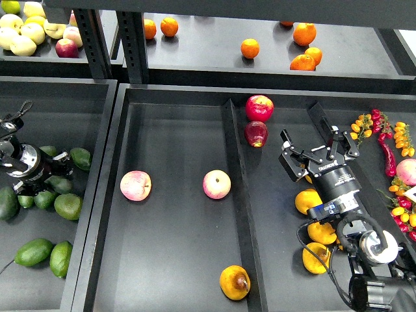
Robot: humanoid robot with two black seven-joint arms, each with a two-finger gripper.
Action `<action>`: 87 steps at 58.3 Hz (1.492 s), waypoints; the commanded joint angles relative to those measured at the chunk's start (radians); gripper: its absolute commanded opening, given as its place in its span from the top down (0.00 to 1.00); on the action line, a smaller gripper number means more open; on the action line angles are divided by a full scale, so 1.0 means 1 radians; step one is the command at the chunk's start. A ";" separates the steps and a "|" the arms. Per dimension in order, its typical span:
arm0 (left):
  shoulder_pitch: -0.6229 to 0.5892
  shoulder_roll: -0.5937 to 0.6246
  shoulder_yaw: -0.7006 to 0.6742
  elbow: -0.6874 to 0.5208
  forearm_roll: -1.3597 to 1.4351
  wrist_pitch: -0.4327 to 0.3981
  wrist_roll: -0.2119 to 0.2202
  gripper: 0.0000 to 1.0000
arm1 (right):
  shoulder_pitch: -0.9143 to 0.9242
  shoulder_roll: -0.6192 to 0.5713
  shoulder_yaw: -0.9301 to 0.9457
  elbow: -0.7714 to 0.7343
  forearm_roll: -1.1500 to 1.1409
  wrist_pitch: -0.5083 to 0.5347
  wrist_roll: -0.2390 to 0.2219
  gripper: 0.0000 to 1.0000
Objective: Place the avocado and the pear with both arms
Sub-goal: 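Carry the avocado into the avocado bin and open the left gripper, then raise the left gripper out of the avocado bin, then move the right gripper toward the yellow-brown pear in the apple bin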
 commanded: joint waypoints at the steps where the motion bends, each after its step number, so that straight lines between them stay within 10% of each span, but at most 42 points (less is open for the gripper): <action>1: 0.019 -0.025 -0.012 0.025 0.014 0.000 0.000 0.54 | -0.002 0.000 0.000 -0.003 -0.002 0.000 0.000 0.01; 46: 0.013 -0.028 -0.102 0.017 0.072 0.000 0.000 0.02 | -0.003 0.000 -0.003 -0.001 -0.002 0.001 -0.012 0.01; 68: 0.154 0.036 -0.865 -0.026 -0.004 0.000 0.000 0.01 | -0.022 -0.140 -0.051 -0.018 0.002 0.120 -0.054 0.01; 87: 0.386 -0.066 -1.328 -0.299 -0.139 0.000 0.000 0.01 | -0.049 -0.245 -0.170 -0.047 -0.002 0.131 -0.067 0.01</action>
